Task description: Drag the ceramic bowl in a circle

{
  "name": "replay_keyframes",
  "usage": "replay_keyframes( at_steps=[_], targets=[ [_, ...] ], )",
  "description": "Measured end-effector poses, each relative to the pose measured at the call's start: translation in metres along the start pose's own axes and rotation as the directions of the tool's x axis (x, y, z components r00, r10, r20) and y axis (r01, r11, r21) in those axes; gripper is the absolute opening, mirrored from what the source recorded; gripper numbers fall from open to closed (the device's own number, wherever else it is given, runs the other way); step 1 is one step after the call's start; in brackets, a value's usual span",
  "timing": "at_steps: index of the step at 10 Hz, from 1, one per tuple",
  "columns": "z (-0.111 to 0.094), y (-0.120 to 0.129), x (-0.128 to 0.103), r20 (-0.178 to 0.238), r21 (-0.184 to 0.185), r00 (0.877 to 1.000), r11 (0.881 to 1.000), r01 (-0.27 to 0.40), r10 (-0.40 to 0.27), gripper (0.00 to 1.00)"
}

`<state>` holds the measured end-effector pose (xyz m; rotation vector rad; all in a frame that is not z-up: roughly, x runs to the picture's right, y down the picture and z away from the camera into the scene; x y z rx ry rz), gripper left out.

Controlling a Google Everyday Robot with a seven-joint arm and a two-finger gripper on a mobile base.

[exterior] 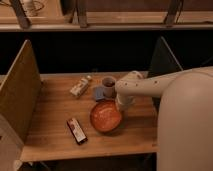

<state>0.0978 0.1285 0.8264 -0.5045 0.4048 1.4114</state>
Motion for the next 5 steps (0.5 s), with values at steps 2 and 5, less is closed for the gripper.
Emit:
replay_keyframes(
  at_steps=[2,5],
  targets=[
    [0.010,0.016,0.000,-0.017,-0.031,1.000,1.000,0.003,-0.004,0.80],
    [0.019,0.040,-0.003,-0.028,-0.098,0.999,0.995,0.022,-0.025,0.80]
  ],
)
